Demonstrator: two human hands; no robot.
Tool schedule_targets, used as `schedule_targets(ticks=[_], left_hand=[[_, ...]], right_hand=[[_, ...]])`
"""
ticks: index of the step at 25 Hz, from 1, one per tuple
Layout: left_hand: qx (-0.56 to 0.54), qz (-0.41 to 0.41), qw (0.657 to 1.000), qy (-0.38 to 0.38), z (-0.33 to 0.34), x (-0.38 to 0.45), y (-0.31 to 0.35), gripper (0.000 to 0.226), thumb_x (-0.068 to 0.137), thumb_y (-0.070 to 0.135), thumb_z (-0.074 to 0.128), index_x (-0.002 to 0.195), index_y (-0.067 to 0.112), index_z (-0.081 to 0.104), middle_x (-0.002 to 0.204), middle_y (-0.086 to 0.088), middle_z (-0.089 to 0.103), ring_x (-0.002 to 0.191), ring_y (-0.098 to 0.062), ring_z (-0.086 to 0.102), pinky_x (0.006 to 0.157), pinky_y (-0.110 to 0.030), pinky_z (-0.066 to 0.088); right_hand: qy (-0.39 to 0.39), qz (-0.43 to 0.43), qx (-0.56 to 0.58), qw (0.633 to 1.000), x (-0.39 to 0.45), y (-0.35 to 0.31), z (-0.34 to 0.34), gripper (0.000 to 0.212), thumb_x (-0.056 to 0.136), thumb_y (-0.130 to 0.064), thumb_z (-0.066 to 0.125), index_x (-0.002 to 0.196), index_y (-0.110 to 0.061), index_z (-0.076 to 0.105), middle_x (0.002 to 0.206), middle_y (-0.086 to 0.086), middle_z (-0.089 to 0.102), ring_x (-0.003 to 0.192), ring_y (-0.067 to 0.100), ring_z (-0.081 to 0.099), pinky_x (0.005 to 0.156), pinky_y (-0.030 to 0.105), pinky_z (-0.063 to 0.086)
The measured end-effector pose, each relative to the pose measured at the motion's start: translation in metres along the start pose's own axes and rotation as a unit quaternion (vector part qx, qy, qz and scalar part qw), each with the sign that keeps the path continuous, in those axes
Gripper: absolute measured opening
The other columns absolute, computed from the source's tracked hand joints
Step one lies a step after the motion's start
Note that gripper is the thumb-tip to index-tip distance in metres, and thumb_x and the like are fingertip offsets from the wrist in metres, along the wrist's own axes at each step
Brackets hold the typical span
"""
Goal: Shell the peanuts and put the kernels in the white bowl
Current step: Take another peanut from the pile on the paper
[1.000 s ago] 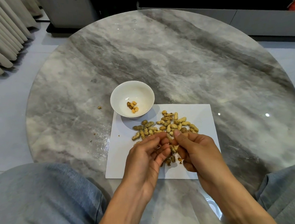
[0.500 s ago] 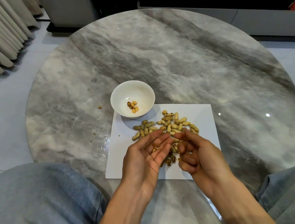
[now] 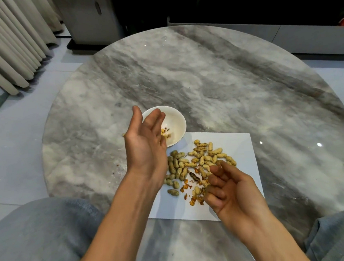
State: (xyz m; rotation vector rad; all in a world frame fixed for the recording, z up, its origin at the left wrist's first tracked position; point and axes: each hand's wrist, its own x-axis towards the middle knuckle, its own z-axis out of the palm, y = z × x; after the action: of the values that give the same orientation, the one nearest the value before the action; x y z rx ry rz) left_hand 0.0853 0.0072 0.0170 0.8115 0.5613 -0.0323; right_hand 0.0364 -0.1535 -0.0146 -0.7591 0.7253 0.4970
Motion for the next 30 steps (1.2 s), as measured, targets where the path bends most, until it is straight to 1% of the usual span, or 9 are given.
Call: schedule_targets(ticks=[8, 11, 14, 17, 20, 22, 26, 27, 30], left_hand=[[0.081, 0.060, 0.989, 0.111, -0.025, -0.039, -0.008, 0.037, 0.104, 0.036, 0.044, 0.120, 0.013, 0.068, 0.113, 0.002, 0.075, 0.108, -0.009, 0.069, 0.096, -0.031, 0.050], [0.086, 0.036, 0.987, 0.131, -0.037, -0.048, -0.013, 0.036, 0.104, 0.035, 0.044, 0.115, 0.014, 0.070, 0.114, 0.000, 0.074, 0.109, -0.012, 0.068, 0.098, -0.032, 0.050], [0.100, 0.018, 0.985, 0.141, -0.043, -0.048, -0.017, 0.035, 0.103, 0.034, 0.046, 0.113, 0.014, 0.072, 0.113, 0.001, 0.074, 0.111, -0.011, 0.066, 0.100, -0.033, 0.048], [0.107, 0.013, 0.982, 0.155, -0.044, -0.046, -0.021, 0.024, 0.100, 0.024, 0.054, 0.110, 0.014, 0.073, 0.110, 0.001, 0.075, 0.109, -0.011, 0.067, 0.099, -0.032, 0.049], [0.172, 0.011, 0.976, 0.133, -0.046, -0.044, -0.022, 0.015, 0.093, 0.016, 0.064, 0.104, 0.022, 0.073, 0.101, 0.004, 0.076, 0.096, -0.007, 0.069, 0.083, -0.025, 0.054], [0.343, 0.046, 0.933, 0.101, -0.049, -0.043, -0.027, 0.015, 0.092, 0.017, 0.067, 0.101, 0.027, 0.074, 0.094, 0.011, 0.074, 0.085, 0.000, 0.068, 0.079, -0.022, 0.055], [0.704, 0.119, 0.699, 0.030, -0.056, -0.050, -0.041, 0.023, 0.090, 0.018, 0.066, 0.110, 0.027, 0.072, 0.102, 0.009, 0.070, 0.090, -0.014, 0.065, 0.078, -0.028, 0.051], [0.729, 0.118, 0.674, 0.023, -0.059, -0.052, -0.043, 0.024, 0.089, 0.016, 0.066, 0.110, 0.026, 0.071, 0.105, 0.006, 0.069, 0.093, -0.017, 0.064, 0.077, -0.029, 0.049], [0.738, 0.132, 0.661, 0.020, -0.069, -0.050, -0.046, 0.019, 0.088, 0.017, 0.069, 0.105, 0.026, 0.071, 0.103, 0.004, 0.066, 0.092, -0.017, 0.061, 0.072, -0.027, 0.045]], right_hand=[[-0.089, -0.177, 0.021, 0.980, 0.041, -0.032, 0.083, 0.045, 0.103, -0.038, 0.042, 0.071, -0.009, 0.057, 0.062, 0.007, 0.055, 0.053, 0.018, 0.049, 0.057, 0.030, 0.045], [-0.169, -0.192, -0.014, 0.967, 0.056, -0.035, 0.109, 0.055, 0.105, -0.041, 0.034, 0.081, -0.003, 0.065, 0.076, 0.017, 0.070, 0.079, 0.031, 0.070, 0.078, 0.033, 0.055], [-0.202, -0.203, -0.064, 0.956, 0.062, -0.034, 0.115, 0.056, 0.105, -0.041, 0.031, 0.091, -0.001, 0.068, 0.091, 0.022, 0.073, 0.099, 0.035, 0.069, 0.088, 0.034, 0.054], [-0.170, -0.232, -0.105, 0.952, 0.052, -0.039, 0.106, 0.048, 0.103, -0.038, 0.039, 0.081, -0.007, 0.069, 0.090, 0.015, 0.074, 0.095, 0.028, 0.070, 0.090, 0.037, 0.051], [-0.011, -0.279, -0.285, 0.917, 0.031, -0.033, 0.074, 0.048, 0.101, -0.031, 0.051, 0.056, -0.014, 0.055, 0.054, -0.002, 0.057, 0.056, 0.014, 0.055, 0.074, 0.039, 0.048], [0.053, -0.271, -0.373, 0.886, 0.014, -0.022, 0.043, 0.038, 0.100, -0.026, 0.053, 0.066, -0.014, 0.060, 0.043, -0.007, 0.043, 0.042, 0.011, 0.040, 0.057, 0.034, 0.041], [0.035, -0.246, -0.493, 0.834, -0.015, 0.007, -0.012, 0.008, 0.093, -0.014, 0.066, 0.094, -0.022, 0.068, 0.053, -0.009, 0.056, 0.047, 0.007, 0.048, 0.049, 0.021, 0.038], [0.034, -0.257, -0.537, 0.803, -0.016, 0.012, -0.021, 0.009, 0.091, -0.017, 0.070, 0.094, -0.025, 0.067, 0.058, -0.010, 0.059, 0.052, 0.006, 0.052, 0.054, 0.023, 0.041], [0.045, -0.295, -0.664, 0.686, -0.013, 0.025, -0.034, 0.012, 0.087, -0.027, 0.073, 0.093, -0.033, 0.065, 0.066, -0.011, 0.060, 0.065, 0.005, 0.057, 0.058, 0.023, 0.043]])
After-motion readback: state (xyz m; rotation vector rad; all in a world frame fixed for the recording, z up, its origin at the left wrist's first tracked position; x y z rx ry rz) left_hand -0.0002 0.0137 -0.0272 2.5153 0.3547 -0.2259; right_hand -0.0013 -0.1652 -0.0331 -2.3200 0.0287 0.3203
